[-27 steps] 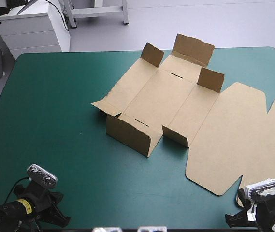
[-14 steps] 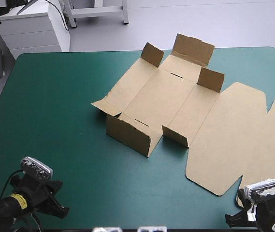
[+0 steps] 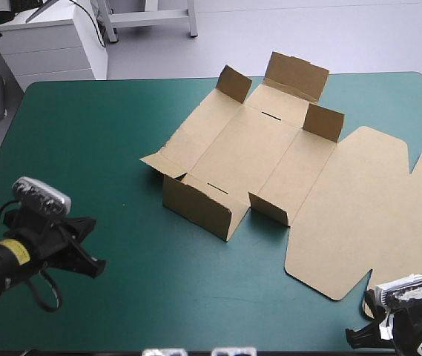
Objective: Fold the box
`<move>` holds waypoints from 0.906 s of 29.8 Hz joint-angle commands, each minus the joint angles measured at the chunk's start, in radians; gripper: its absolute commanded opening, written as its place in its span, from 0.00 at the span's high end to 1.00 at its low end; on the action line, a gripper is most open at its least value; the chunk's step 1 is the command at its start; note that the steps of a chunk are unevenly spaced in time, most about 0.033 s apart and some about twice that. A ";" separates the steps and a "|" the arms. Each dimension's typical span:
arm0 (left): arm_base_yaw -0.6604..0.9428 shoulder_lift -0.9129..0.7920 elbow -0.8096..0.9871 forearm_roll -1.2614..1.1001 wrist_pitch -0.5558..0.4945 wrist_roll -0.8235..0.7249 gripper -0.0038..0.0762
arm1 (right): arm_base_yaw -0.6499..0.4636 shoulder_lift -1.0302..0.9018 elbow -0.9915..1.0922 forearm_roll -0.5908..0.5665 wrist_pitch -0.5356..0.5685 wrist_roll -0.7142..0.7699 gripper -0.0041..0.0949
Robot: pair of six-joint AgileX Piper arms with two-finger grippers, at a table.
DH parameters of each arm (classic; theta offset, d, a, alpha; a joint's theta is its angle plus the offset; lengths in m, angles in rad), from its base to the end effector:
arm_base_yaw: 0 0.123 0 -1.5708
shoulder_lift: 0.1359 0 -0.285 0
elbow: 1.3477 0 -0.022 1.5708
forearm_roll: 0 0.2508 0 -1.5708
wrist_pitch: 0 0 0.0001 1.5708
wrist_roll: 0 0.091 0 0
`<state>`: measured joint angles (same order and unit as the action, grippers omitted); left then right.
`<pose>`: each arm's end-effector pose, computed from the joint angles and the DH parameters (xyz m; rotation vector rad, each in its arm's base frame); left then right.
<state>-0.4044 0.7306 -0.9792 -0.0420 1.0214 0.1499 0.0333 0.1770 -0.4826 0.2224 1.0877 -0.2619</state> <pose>0.1048 -0.0484 0.3860 0.6136 2.1775 -0.1879 0.0206 0.0185 0.2705 -0.3177 2.2217 0.1548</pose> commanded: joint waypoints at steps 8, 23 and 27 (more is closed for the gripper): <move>-0.008 0.395 -0.300 0.070 -0.051 0.080 0.93 | 0.005 0.016 -0.023 0.015 -0.064 -0.006 0.98; -0.008 0.802 -0.696 -0.058 0.266 0.364 0.93 | 0.005 0.016 -0.023 0.015 -0.064 -0.006 0.98; -0.005 0.858 -0.762 -0.054 0.262 0.360 0.93 | 0.005 0.016 -0.023 0.015 -0.064 -0.006 0.98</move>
<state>-0.4044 1.5971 -1.6738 -0.0797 1.2433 0.5117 0.0333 0.1770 -0.4826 0.2224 1.0877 -0.2619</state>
